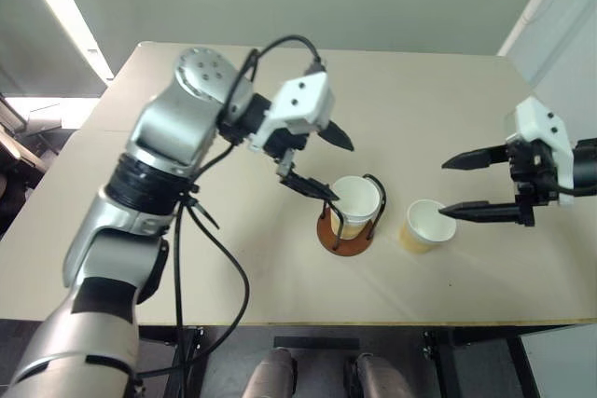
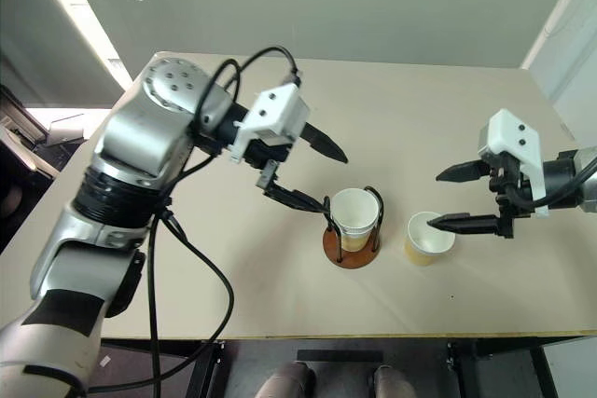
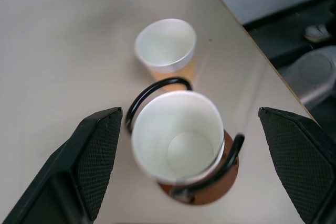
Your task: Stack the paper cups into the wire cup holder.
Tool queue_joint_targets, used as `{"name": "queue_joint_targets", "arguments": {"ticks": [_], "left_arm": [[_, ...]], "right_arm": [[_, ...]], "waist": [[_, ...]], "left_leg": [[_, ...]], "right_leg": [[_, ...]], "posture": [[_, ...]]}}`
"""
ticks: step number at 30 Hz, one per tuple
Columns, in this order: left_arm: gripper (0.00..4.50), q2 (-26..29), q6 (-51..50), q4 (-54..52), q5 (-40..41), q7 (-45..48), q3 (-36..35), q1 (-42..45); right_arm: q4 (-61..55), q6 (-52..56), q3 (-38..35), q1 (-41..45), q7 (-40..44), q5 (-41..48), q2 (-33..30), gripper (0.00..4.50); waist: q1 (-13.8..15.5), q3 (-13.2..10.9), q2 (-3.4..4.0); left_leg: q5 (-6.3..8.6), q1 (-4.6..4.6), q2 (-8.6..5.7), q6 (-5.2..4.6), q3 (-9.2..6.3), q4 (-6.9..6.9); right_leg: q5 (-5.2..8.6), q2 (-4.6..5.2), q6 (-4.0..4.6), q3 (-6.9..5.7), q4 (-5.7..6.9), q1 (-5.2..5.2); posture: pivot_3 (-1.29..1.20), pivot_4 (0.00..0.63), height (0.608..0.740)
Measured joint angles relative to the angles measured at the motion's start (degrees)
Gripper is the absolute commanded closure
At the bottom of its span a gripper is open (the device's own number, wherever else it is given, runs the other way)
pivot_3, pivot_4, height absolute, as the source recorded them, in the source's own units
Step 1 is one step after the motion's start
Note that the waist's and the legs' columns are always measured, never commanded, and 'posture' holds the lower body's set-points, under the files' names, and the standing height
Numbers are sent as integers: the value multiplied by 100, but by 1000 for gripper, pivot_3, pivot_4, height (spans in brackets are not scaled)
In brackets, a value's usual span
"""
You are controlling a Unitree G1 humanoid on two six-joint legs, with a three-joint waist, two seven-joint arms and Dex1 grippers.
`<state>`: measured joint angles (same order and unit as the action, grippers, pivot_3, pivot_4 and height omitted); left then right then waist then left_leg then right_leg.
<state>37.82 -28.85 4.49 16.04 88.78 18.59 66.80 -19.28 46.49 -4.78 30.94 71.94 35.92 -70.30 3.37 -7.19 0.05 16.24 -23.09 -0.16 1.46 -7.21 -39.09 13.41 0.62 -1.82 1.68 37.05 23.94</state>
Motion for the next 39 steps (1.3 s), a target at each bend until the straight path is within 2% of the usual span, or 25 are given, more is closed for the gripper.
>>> {"name": "queue_joint_targets", "arguments": {"ticks": [5,9,20,23,24,25,33,39], "left_arm": [[63,625,-336,-583,460,112,-381,-509],[63,1007,-398,-1014,651,96,-591,-921],[63,1250,-672,-1349,1014,-403,-1197,-1229],[0,1340,-789,-1473,1103,-517,-1216,-1407],[0,1358,-821,-1549,1134,-553,-1223,-1474],[0,1385,-852,-1614,1160,-569,-1230,-1513],[0,2047,-803,-1742,1299,-597,-1466,-2108],[0,2244,-189,-1095,957,-685,-1639,-2137]], "right_arm": [[-225,-279,431,-287,10,-431,-66,145],[-333,-501,908,-198,84,-831,-62,145],[-152,-1081,2047,120,268,-1939,283,145],[36,-1310,2233,190,341,-2273,400,760],[109,-1380,2336,206,346,-2376,479,1177],[142,-1422,2409,208,351,-2446,540,1393],[209,-1506,2476,293,518,-2668,787,4349],[265,-1474,2328,537,702,-2541,858,4436]], "waist": [[-2,0,0],[-16,0,0],[-51,1,-1],[-55,2,-2],[-59,2,-2],[-59,1,-2],[-76,1,-2],[-79,1,-2]], "left_leg": [[1,6,0,-2,0,-2],[1,13,0,-5,2,-6],[1,16,1,-11,0,-9],[1,16,1,-11,0,-10],[1,15,0,-11,0,-11],[1,16,1,-11,0,-11],[1,17,1,-11,0,-6],[1,17,1,-11,-1,-4]], "right_leg": [[0,-1,-1,3,-2,0],[-1,0,-3,5,0,-3],[-3,1,-4,3,2,-7],[-3,1,-4,3,1,-8],[-3,2,-4,3,1,-7],[-3,2,-4,3,2,-7],[-3,1,-3,3,1,-6],[-2,2,-1,3,1,-5]], "posture": [[0,150,740],[0,150,740],[0,150,740],[0,150,740],[0,150,740],[0,150,740],[0,150,740],[0,150,740]]}}
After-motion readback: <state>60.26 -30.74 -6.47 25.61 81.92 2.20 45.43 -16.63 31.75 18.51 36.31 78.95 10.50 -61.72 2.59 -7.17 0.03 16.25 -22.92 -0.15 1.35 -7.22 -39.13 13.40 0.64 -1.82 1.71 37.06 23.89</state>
